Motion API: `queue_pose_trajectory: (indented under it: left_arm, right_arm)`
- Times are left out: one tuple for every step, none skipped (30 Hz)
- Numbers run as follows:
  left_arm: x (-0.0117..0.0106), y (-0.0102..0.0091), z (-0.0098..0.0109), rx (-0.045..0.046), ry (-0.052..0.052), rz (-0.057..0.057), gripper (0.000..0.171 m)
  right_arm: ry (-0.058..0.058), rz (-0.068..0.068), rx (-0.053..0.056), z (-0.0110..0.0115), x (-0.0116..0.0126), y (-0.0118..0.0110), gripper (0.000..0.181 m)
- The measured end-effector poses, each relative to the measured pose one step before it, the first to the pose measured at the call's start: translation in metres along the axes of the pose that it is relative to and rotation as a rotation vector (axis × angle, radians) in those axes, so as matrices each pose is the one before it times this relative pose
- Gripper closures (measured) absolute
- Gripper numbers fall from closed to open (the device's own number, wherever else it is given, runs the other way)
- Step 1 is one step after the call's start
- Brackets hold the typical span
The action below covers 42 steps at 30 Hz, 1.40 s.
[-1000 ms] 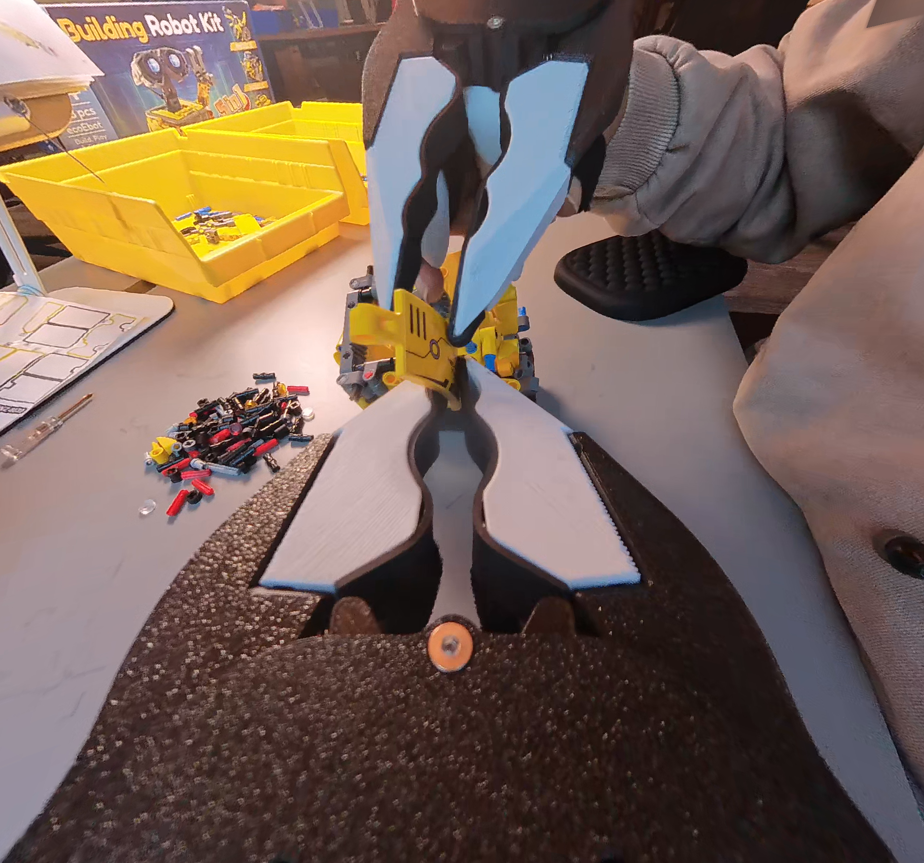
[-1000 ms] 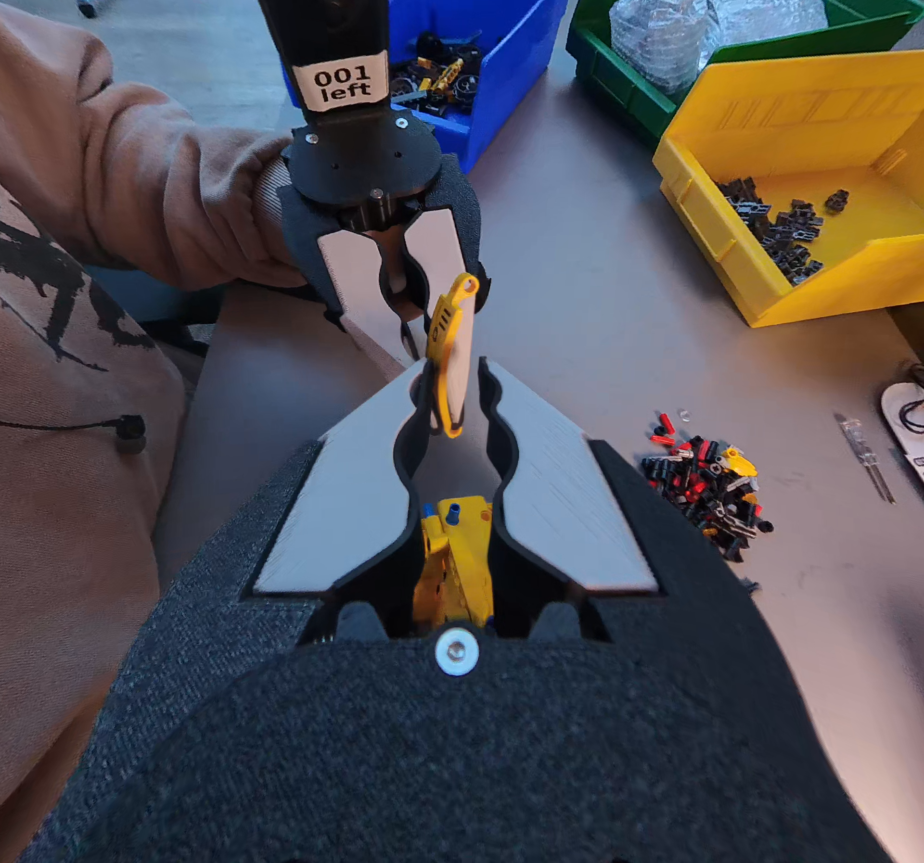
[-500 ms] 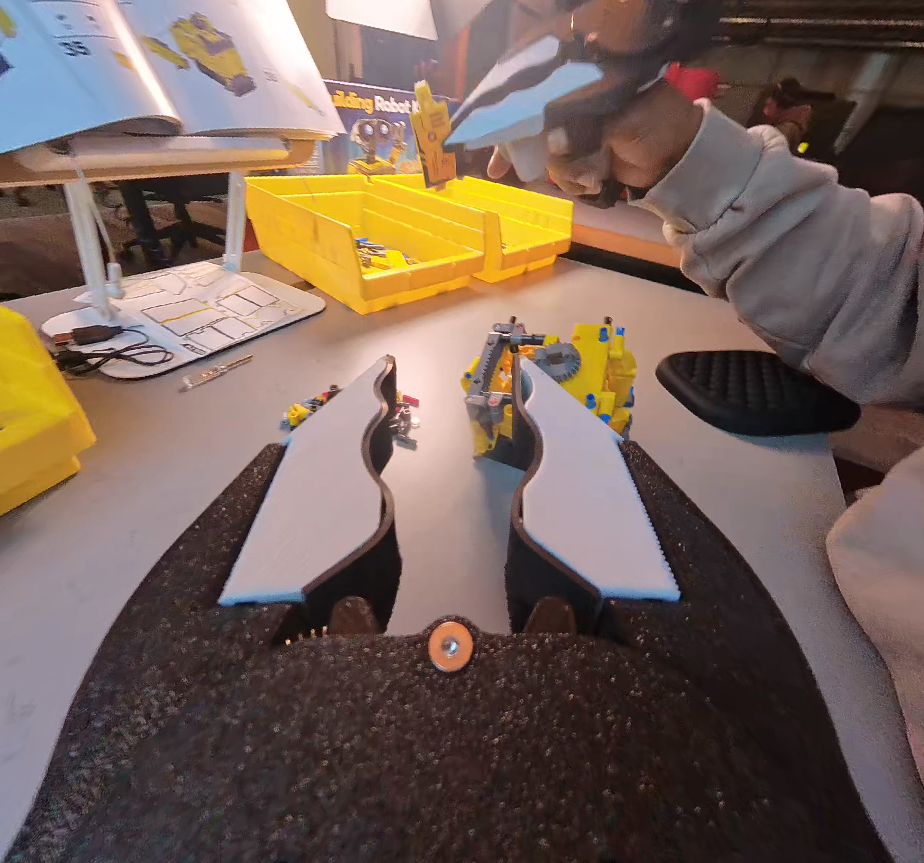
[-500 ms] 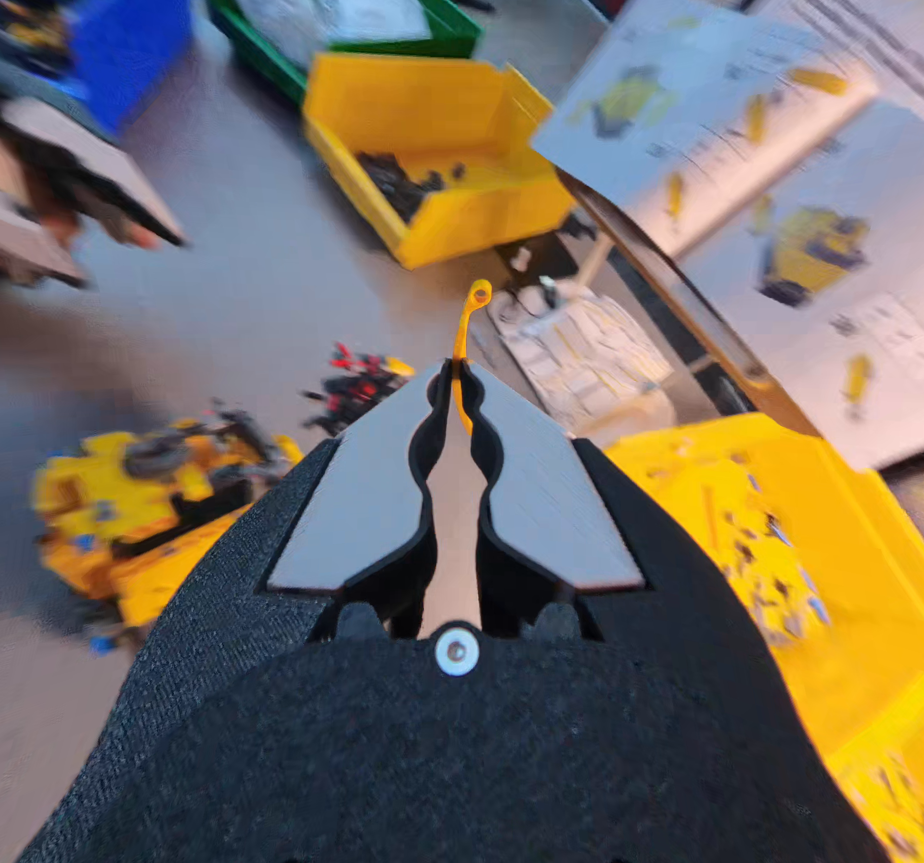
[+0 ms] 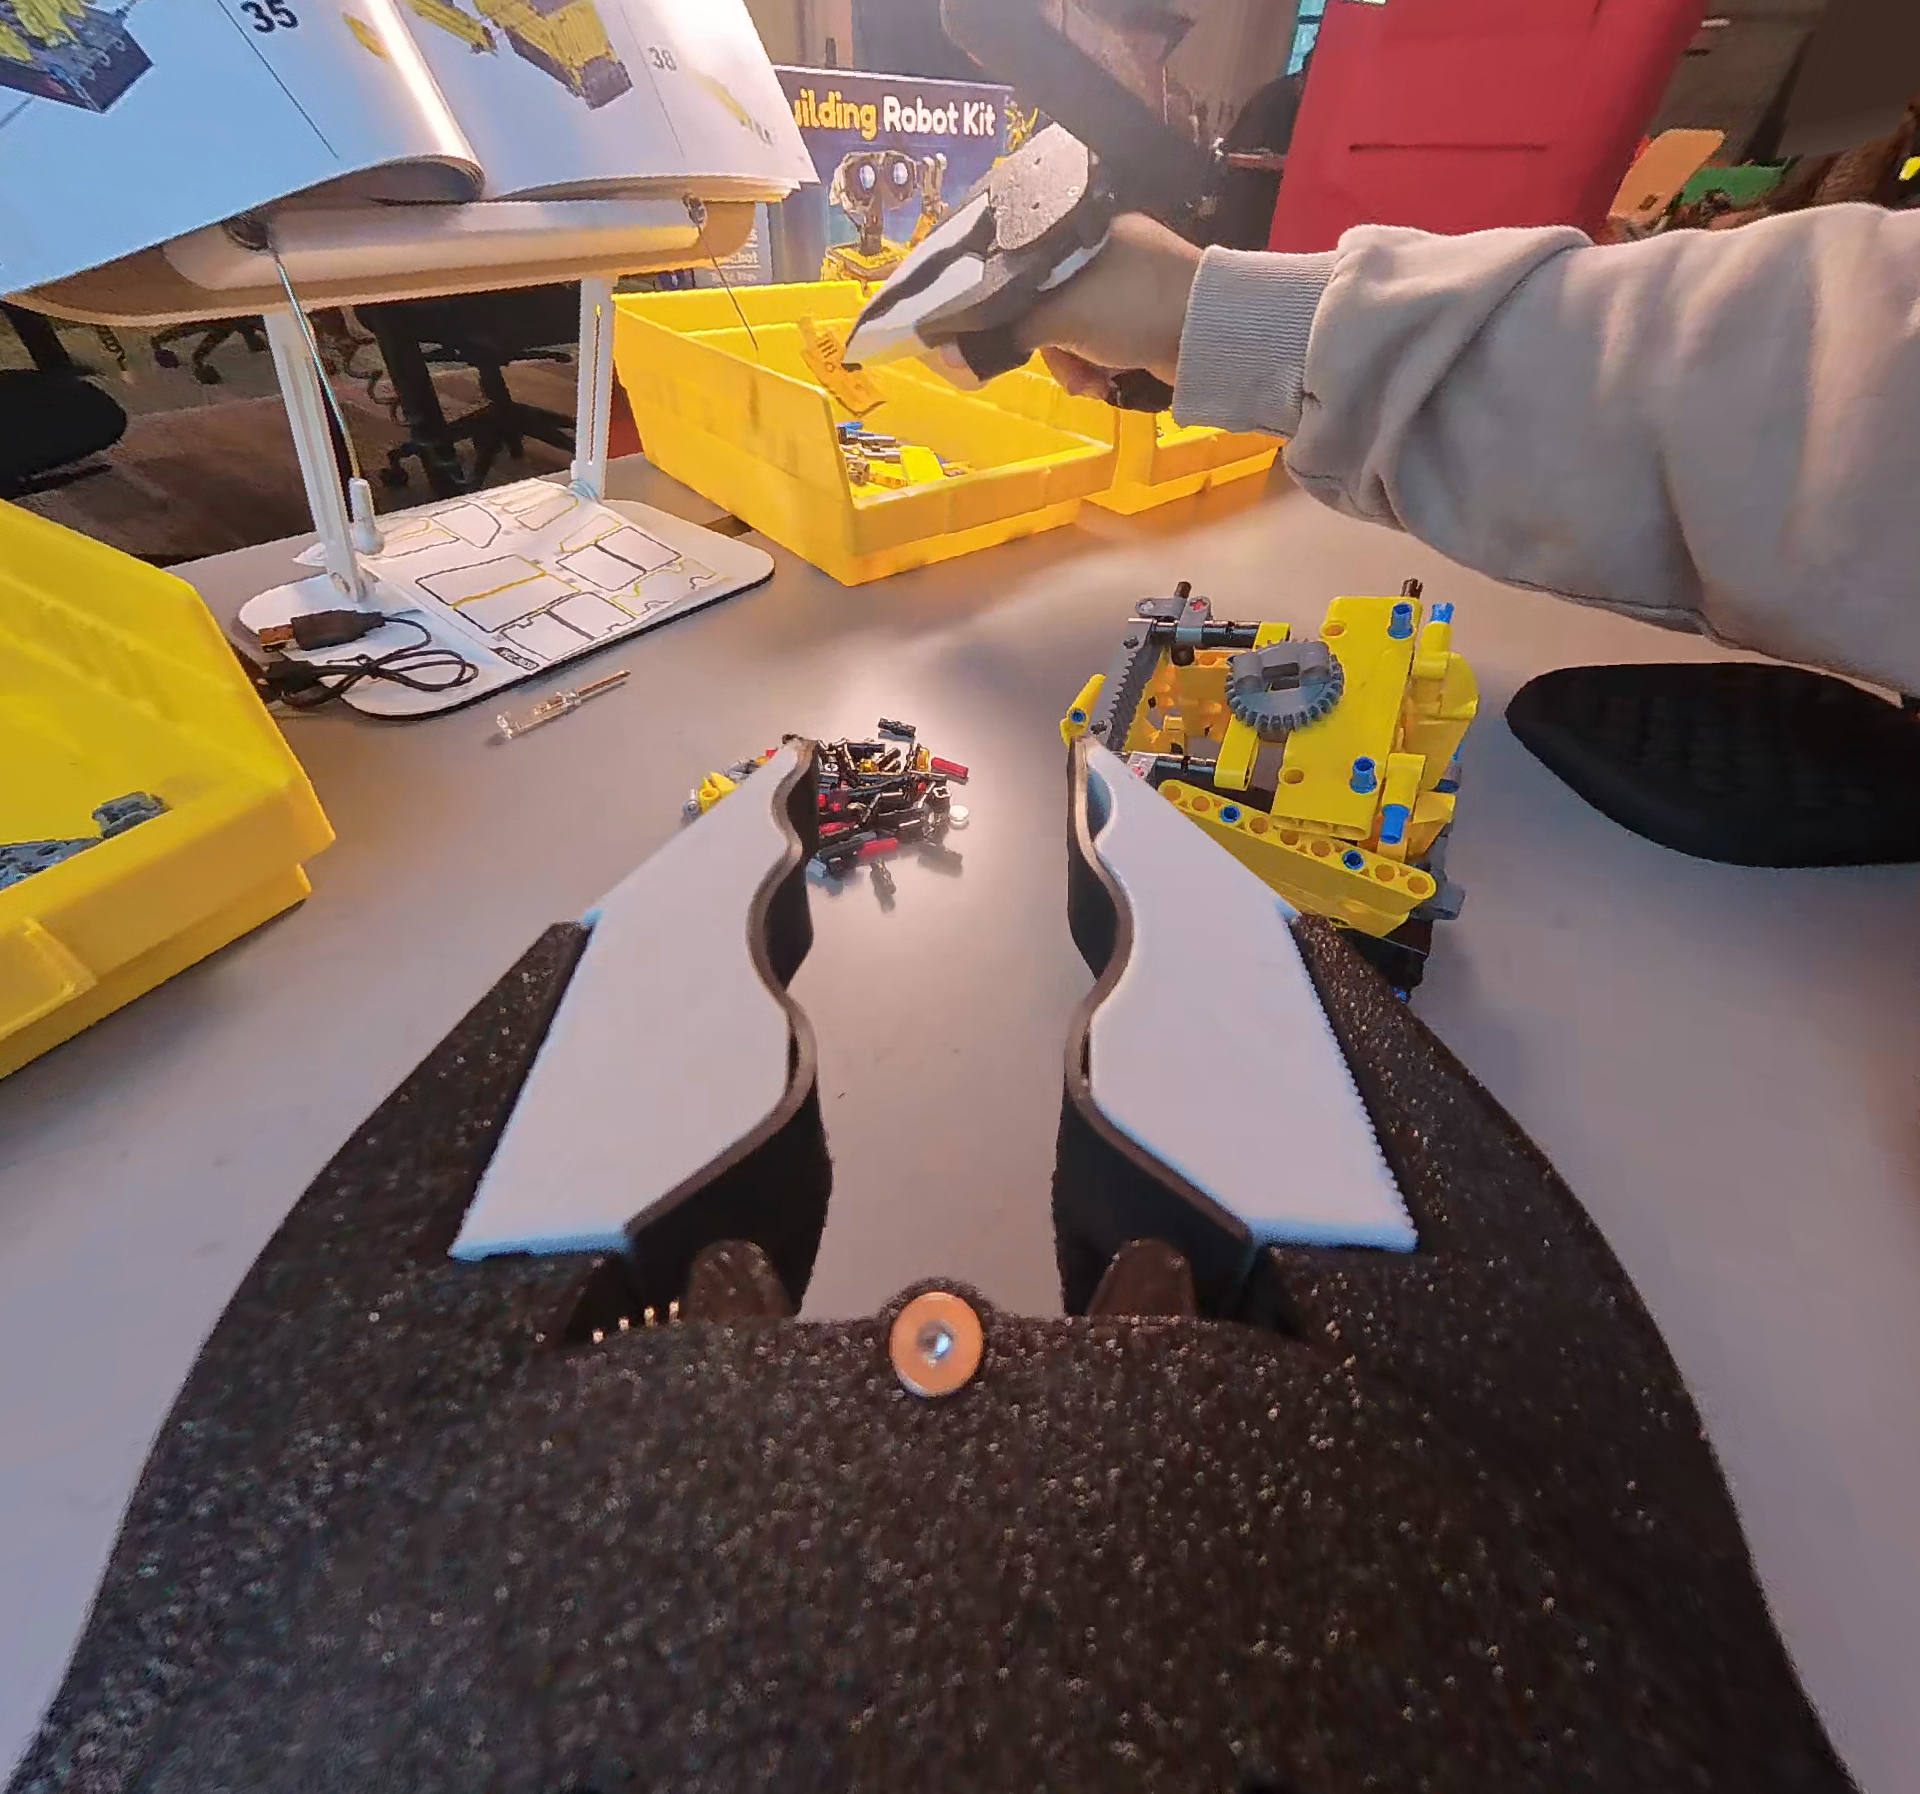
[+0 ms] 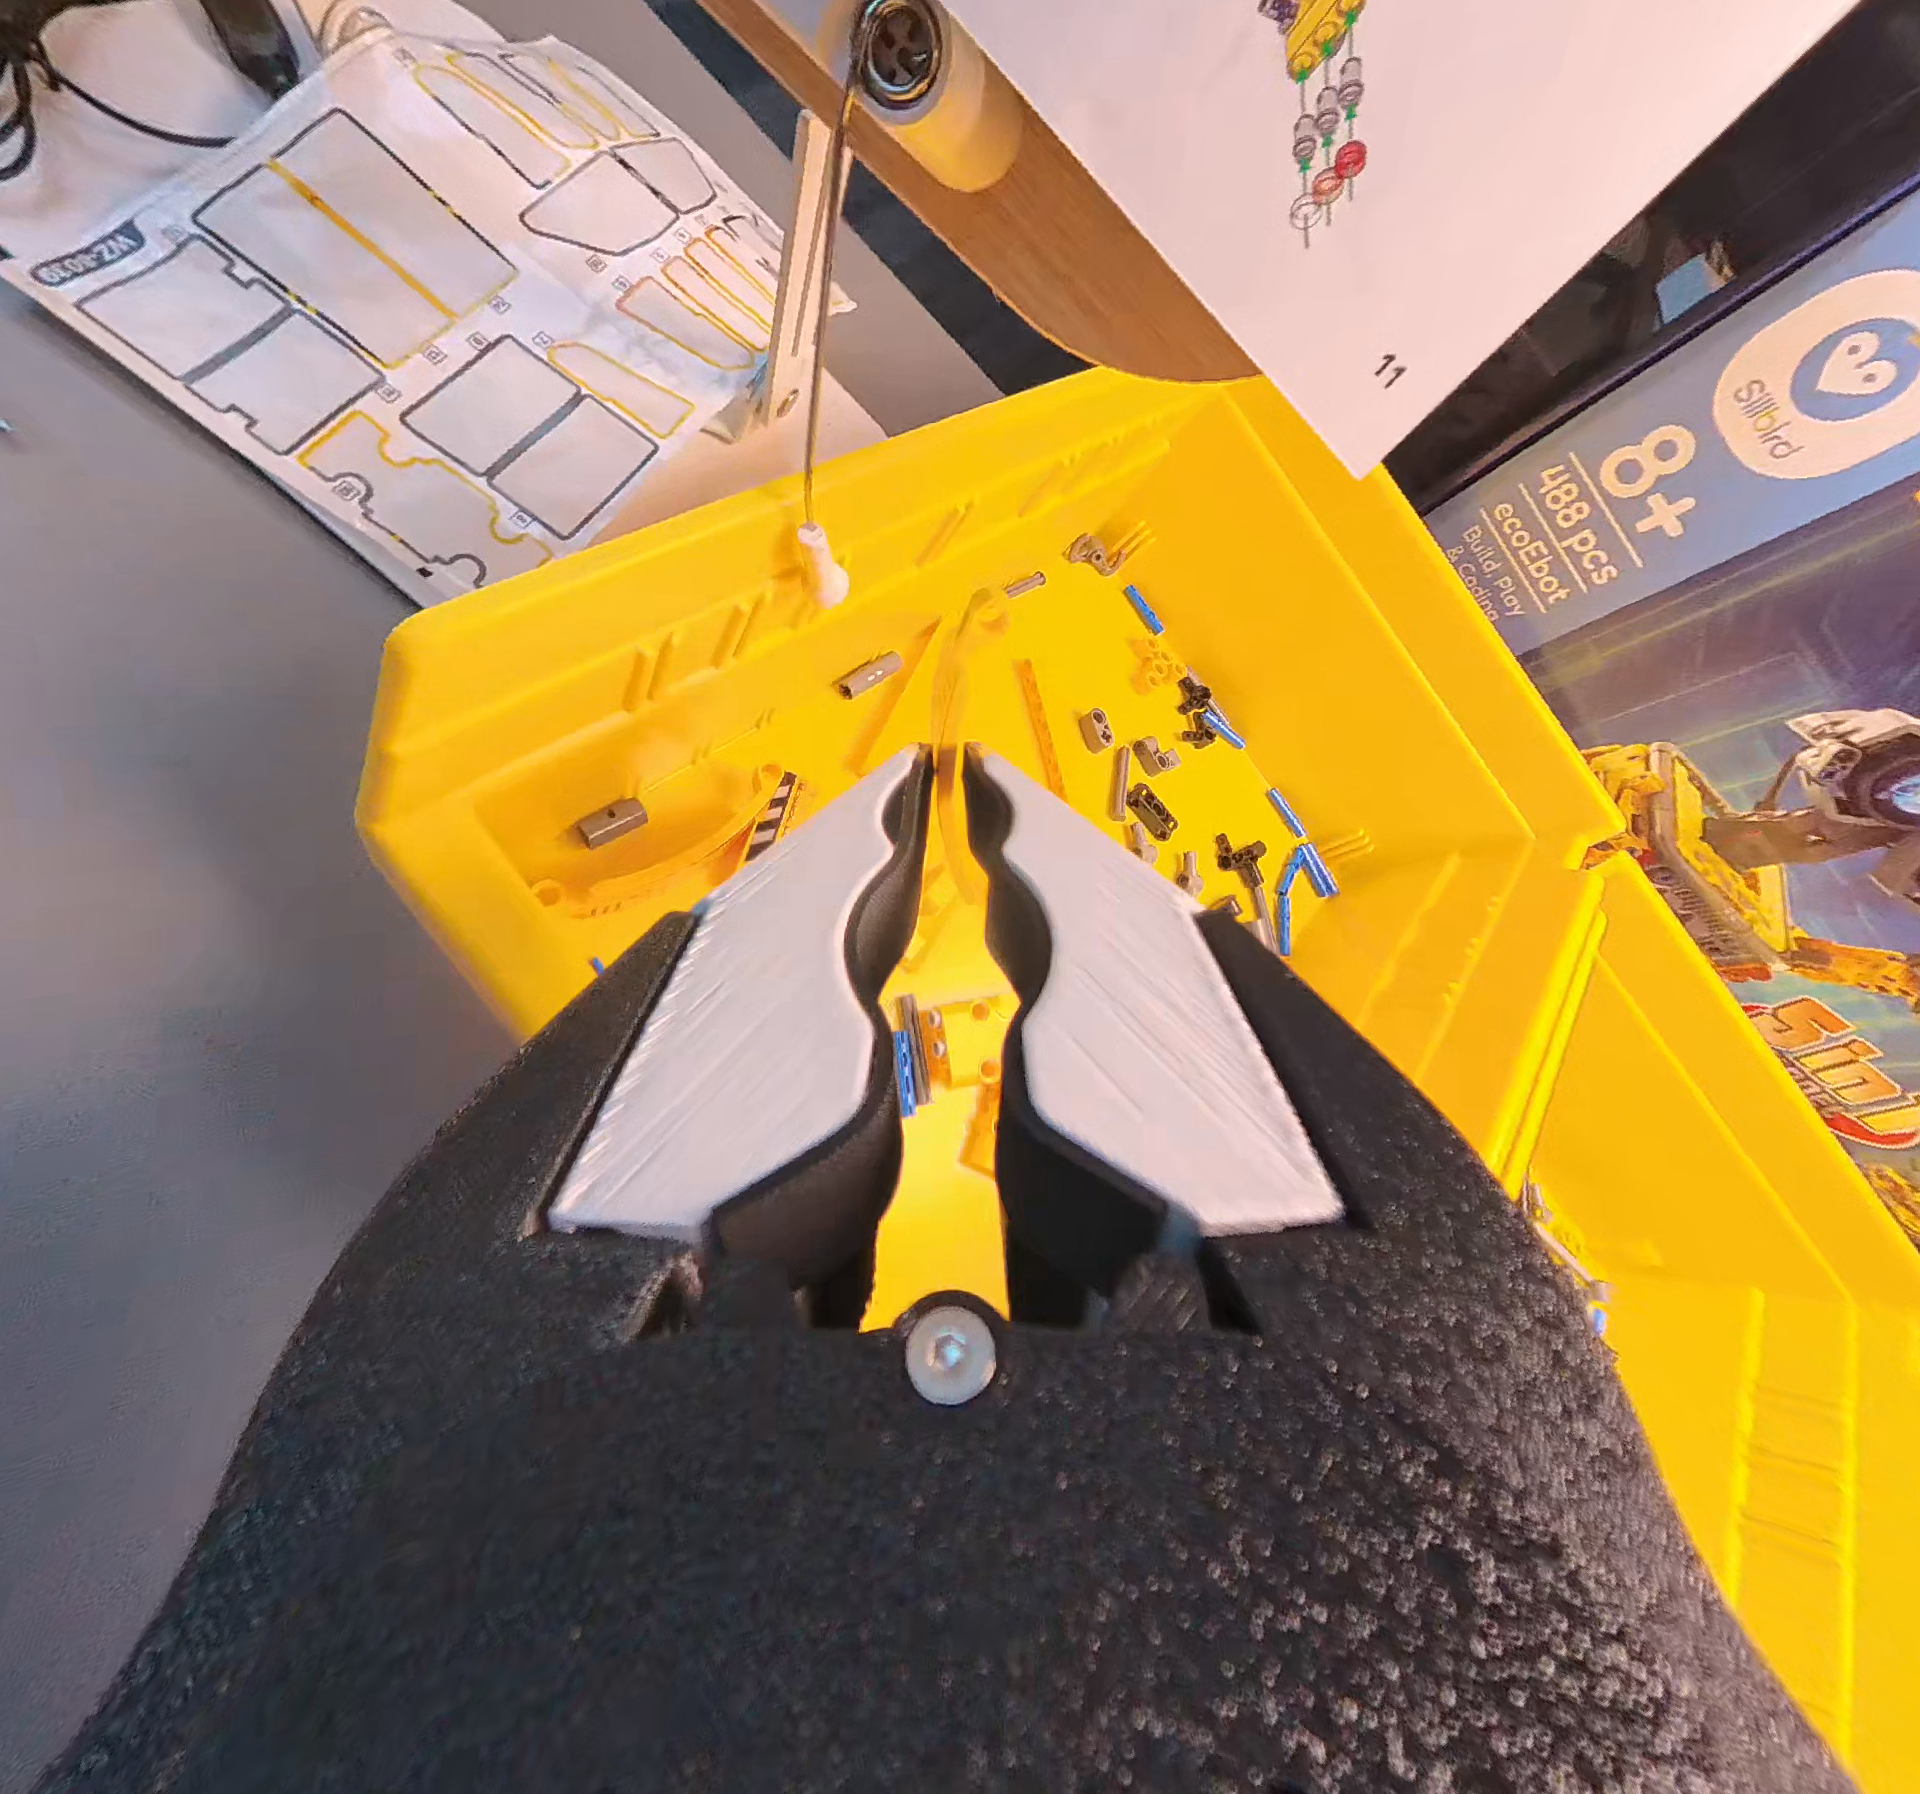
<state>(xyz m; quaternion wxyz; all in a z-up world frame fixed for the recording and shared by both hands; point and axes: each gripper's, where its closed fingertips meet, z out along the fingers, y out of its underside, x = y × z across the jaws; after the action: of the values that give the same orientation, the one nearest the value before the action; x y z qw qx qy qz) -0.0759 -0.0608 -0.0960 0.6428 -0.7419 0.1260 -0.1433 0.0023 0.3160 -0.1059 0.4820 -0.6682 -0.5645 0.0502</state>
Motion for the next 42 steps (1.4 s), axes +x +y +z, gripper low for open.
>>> queue_pose_trajectory:
  left_arm:
    - [0.00042,0.00094,0.00026,-0.0058,0.0022,0.0022,0.126]
    - [0.00001,0.00039,0.00015,-0.00231,-0.0006,0.0014,0.126]
    - [0.00015,-0.00017,-0.00021,0.0,0.0009,0.0007,0.126]
    - [0.00029,-0.00042,-0.00031,0.00122,0.0019,-0.0011,0.126]
    - [0.00032,-0.00058,-0.00021,0.00156,0.0021,-0.0018,0.126]
    - [0.00061,-0.00041,-0.00007,0.00091,0.0035,-0.0011,0.126]
    - [0.00062,-0.00021,-0.00003,0.00017,0.0028,0.0001,0.126]
    - [0.00065,0.00006,0.00008,-0.00035,0.0019,0.0015,0.126]
    - [0.00076,0.00016,0.00012,-0.00192,0.0022,0.0028,0.126]
    - [0.00071,0.0005,0.00037,-0.00327,0.0022,0.003,0.126]
    - [0.00073,0.00066,0.00044,-0.00383,0.0022,0.0021,0.126]
    - [0.00068,0.00051,0.00027,-0.00249,0.0024,0.0016,0.126]
    - [0.00029,0.00033,0.00024,-0.00124,0.001,0.0006,0.125]
    - [0.00027,0.00008,0.00006,0.00008,0.0009,-0.0008,0.125]
    - [0.00025,0.00008,0.00014,0.00065,0.0029,-0.0029,0.125]
    - [-0.00005,0.0003,0.00005,-0.0003,0.0023,-0.0044,0.125]
    - [-0.00017,0.00032,0.00014,0.00023,0.0011,-0.004,0.125]
    - [-0.00026,0.00028,0.00014,-0.00034,0.0013,-0.0042,0.125]
    - [-0.00034,0.00063,0.00032,-0.00096,0.0011,-0.0047,0.125]
    - [-0.0002,0.00103,0.00053,-0.00278,0.0018,-0.0059,0.125]
    - [-0.00012,0.00133,0.00071,-0.00407,0.0038,-0.0096,0.125]
    - [0.00027,0.00147,0.00093,-0.00357,0.0068,-0.0153,0.125]
    - [0.00076,0.00166,0.00116,-0.00439,0.0112,-0.0188,0.125]
    - [0.00106,0.00193,0.00146,-0.00622,0.0128,-0.0174,0.125]
    - [0.00097,0.00219,0.0015,-0.00798,0.011,-0.012,0.125]
    - [0.00086,0.00211,0.00166,-0.0094,0.0086,-0.0063,0.125]
    - [0.00102,0.00194,0.0015,-0.00891,0.0076,-0.0028,0.125]
    - [0.00125,0.00127,0.00122,-0.00677,0.0074,0.0,0.125]
    - [0.00135,0.00085,0.00114,-0.00504,0.0057,0.0032,0.125]
    - [0.00111,0.00086,0.00098,-0.00485,0.0041,0.0045,0.125]
    - [0.00096,0.00082,0.00097,-0.00489,0.0035,0.0024,0.125]
    - [0.00097,0.0008,0.0009,-0.00417,0.0041,-0.0006,0.125]
    - [0.00092,0.001,0.00103,-0.00466,0.0051,-0.001,0.125]
    - [0.0006,0.00062,0.00061,-0.00487,0.0024,0.0,0.124]
    - [0.00008,0.0001,0.00033,-0.00162,-0.0013,0.0025,0.124]
    - [0.00026,0.00018,0.00016,-0.00119,0.0001,0.0027,0.124]
    - [0.00045,0.00009,0.00007,-0.00103,0.0009,0.0025,0.124]
    - [-0.00008,0.00007,-0.00016,-0.00054,-0.0021,0.0029,0.125]
    - [0.00002,0.00013,0.00004,-0.00138,-0.0015,0.0037,0.125]
    - [0.00019,0.00028,0.00001,-0.00193,0.0005,0.002,0.125]
    - [0.00023,0.00023,0.0002,-0.00132,0.0014,0.0005,0.125]
    - [0.0004,0.00017,0.00033,-0.00173,0.0018,0.0008,0.125]
  right_arm:
    - [0.0115,0.0155,0.0167,-0.00034,0.00174,-0.00212,0.172]
    - [0.0047,0.017,0.0247,-0.00252,0.00073,-0.00315,0.169]
    - [0.0029,0.0199,0.0336,-0.00462,0.0003,-0.00438,0.165]
    - [-0.001,0.0197,0.0359,-0.00623,-0.00054,-0.005,0.163]
    - [-0.0069,0.0219,0.0367,-0.00782,-0.00169,-0.00553,0.161]
    - [-0.0165,0.0229,0.0376,-0.00882,-0.00371,-0.00591,0.159]
    - [-0.0235,0.0229,0.0361,-0.00956,-0.00536,-0.0057,0.157]
    - [-0.0274,0.0211,0.0361,-0.00998,-0.00693,-0.0057,0.155]
    - [-0.0352,0.0179,0.0365,-0.01007,-0.00923,-0.00547,0.153]
    - [-0.038,0.0196,0.0329,-0.00991,-0.01078,-0.00477,0.151]
    - [-0.0437,0.0195,0.0296,-0.00943,-0.01288,-0.00363,0.15]
    - [-0.0476,0.0192,0.0252,-0.00881,-0.01446,-0.00209,0.148]
    - [-0.0457,0.0193,0.023,-0.00804,-0.01502,-0.00078,0.148]
    - [-0.0505,0.0184,0.0219,-0.0073,-0.01628,0.00025,0.148]
    - [-0.0538,0.0175,0.0205,-0.00661,-0.01714,0.00132,0.148]
    - [-0.0512,0.0147,0.0212,-0.00594,-0.0169,0.0017,0.148]
    - [-0.0515,0.0134,0.0192,-0.00536,-0.01683,0.00243,0.148]
    - [-0.0601,0.0121,0.0174,-0.00489,-0.01763,0.00286,0.148]
    - [-0.062,0.0087,0.0151,-0.00442,-0.01733,0.00319,0.147]
    - [-0.0753,0.0043,0.0109,-0.00426,-0.01853,0.00357,0.147]
    - [-0.0881,0.0006,0.0104,-0.0039,-0.01994,0.00275,0.144]
    - [-0.0633,-0.0001,0.0069,-0.00316,-0.01598,0.00208,0.139]
    - [-0.0334,-0.0089,-0.0031,-0.00259,-0.01129,0.00226,0.134]
    - [-0.0278,-0.0172,-0.0176,-0.00202,-0.00998,0.0033,0.13]
    - [-0.0292,-0.0131,-0.026,-0.00132,-0.00947,0.00405,0.125]
    - [-0.0317,-0.0006,-0.03,-0.00021,-0.0089,0.00474,0.118]
    - [-0.0229,0.005,-0.0282,0.00129,-0.00675,0.00507,0.112]
    - [-0.014,-0.0038,-0.0268,0.00241,-0.00496,0.00571,0.109]
    - [-0.007,-0.0142,-0.0302,0.00369,-0.00344,0.00698,0.106]
    - [-0.005,-0.0127,-0.0348,0.00503,-0.00264,0.00781,0.104]
    - [-0.002,-0.0086,-0.0391,0.00615,-0.00153,0.00826,0.104]
    - [0.0031,-0.0093,-0.0393,0.00717,-0.00067,0.0083,0.107]
    - [0.0071,-0.0151,-0.0414,0.0071,-0.00007,0.00859,0.112]
    - [0.0068,-0.02,-0.0414,0.00639,-0.00008,0.00853,0.122]
    - [0.0051,-0.0116,0.0052,0.0038,-0.00028,0.00087,0.127]
    - [-0.0136,0.0105,0.0169,0.00121,-0.0018,-0.00212,0.133]
    - [-0.0095,0.0003,0.0008,-0.00004,-0.00063,-0.00002,0.143]
    - [-0.0121,0.0022,0.0006,-0.00025,-0.00132,0.00044,0.146]
    - [-0.0077,0.0051,0.0005,-0.00065,-0.00056,0.00056,0.149]
    - [-0.0073,0.008,0.0018,-0.00078,-0.00045,0.00073,0.151]
    - [-0.0057,0.0072,0.0029,-0.00096,-0.0004,0.00058,0.154]
    - [-0.0044,0.0034,0.0026,-0.00099,-0.00048,0.00049,0.158]
